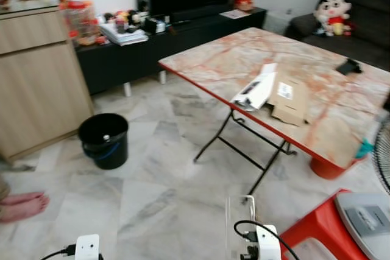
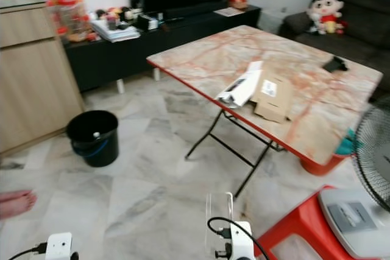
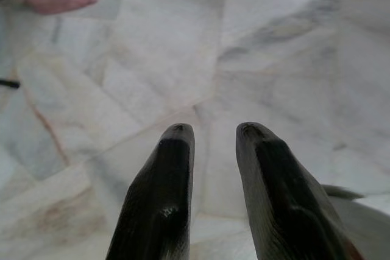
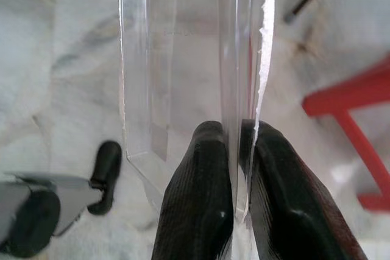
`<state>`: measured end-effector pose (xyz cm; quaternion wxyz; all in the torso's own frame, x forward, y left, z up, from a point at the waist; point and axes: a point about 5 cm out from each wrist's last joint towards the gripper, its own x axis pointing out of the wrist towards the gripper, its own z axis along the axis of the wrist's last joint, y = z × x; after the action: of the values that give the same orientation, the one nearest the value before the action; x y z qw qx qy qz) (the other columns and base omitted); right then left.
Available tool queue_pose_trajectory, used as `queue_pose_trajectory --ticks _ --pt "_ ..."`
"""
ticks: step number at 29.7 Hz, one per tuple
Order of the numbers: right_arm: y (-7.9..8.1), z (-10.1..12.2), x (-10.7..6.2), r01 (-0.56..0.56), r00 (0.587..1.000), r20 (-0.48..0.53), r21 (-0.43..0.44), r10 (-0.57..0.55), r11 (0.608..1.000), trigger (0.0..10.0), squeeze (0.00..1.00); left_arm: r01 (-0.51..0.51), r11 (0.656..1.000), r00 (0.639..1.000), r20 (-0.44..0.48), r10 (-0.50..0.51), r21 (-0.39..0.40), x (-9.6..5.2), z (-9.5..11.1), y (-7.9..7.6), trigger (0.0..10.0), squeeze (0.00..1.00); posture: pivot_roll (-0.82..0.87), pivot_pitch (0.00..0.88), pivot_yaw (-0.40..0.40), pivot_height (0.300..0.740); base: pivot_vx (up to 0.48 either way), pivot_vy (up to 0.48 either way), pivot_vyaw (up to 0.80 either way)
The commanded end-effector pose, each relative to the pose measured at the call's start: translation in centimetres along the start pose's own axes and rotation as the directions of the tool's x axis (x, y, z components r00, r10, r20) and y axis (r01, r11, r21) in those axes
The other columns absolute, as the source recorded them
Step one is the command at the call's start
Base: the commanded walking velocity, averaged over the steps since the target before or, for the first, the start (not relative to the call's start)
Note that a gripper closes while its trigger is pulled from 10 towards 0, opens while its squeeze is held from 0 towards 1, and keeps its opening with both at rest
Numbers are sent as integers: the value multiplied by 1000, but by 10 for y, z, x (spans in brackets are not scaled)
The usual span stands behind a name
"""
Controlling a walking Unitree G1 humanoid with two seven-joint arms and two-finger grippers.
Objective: Picking trash to rubbish bin
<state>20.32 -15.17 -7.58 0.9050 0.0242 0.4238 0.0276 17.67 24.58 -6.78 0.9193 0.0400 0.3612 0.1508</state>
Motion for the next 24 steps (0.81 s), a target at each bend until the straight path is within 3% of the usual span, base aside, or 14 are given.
queue_pose_trajectory --ticks 1,21,24 --pt "-7 -1 -1 25 1000 -7 -16 -25 1000 10000 0 -1 1000 1000 -9 1 -3 0 -1 -3 10000 0 36 0 -85 740 0 0 794" --pt "-6 -3 -1 21 1000 -11 -36 -21 999 10000 0 6 1000 999 -48 -6 0 -3 -11 -8 10000 0 39 0 -87 740 0 0 799" --pt "-5 -1 -1 22 1000 1 -17 -21 1000 10000 0 7 1000 998 -55 -7 -1 -4 -12 -8 10000 0 37 0 -87 740 0 0 217"
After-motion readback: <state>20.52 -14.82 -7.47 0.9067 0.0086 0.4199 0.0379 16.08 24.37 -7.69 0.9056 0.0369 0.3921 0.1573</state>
